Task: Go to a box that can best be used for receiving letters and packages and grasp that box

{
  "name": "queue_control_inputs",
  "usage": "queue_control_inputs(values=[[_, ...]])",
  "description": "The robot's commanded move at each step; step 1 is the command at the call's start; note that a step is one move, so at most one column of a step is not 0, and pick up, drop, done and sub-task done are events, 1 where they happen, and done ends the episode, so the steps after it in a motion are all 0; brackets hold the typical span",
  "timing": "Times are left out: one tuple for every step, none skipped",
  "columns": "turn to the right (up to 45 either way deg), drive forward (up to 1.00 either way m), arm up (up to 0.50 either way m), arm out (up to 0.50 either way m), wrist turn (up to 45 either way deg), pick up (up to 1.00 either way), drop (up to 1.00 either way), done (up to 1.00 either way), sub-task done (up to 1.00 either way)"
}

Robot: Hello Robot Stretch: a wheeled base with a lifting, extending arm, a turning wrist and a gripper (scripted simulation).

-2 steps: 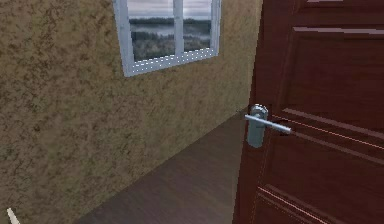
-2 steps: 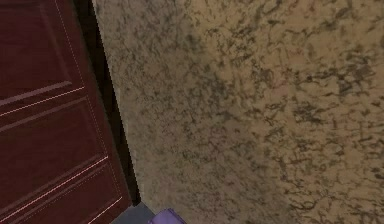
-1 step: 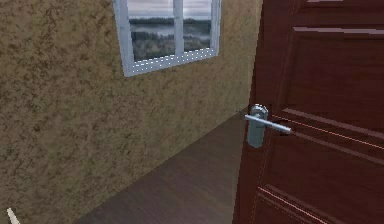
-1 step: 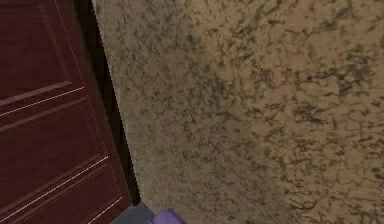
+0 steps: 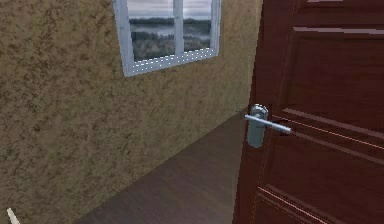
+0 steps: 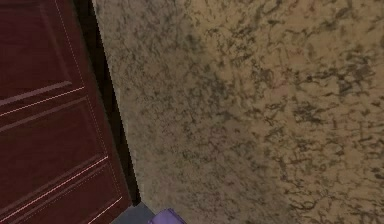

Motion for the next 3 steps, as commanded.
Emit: queue_control_inputs(values=[[0.0, 0.00, 0.00, 0.00, 45.0, 0.00, 0.00, 0.00, 0.00], [0.0, 0.00, 0.00, 0.00, 45.0, 0.00, 0.00, 0.00, 0.00], [0.0, 0.00, 0.00, 0.00, 45.0, 0.00, 0.00, 0.00, 0.00]])
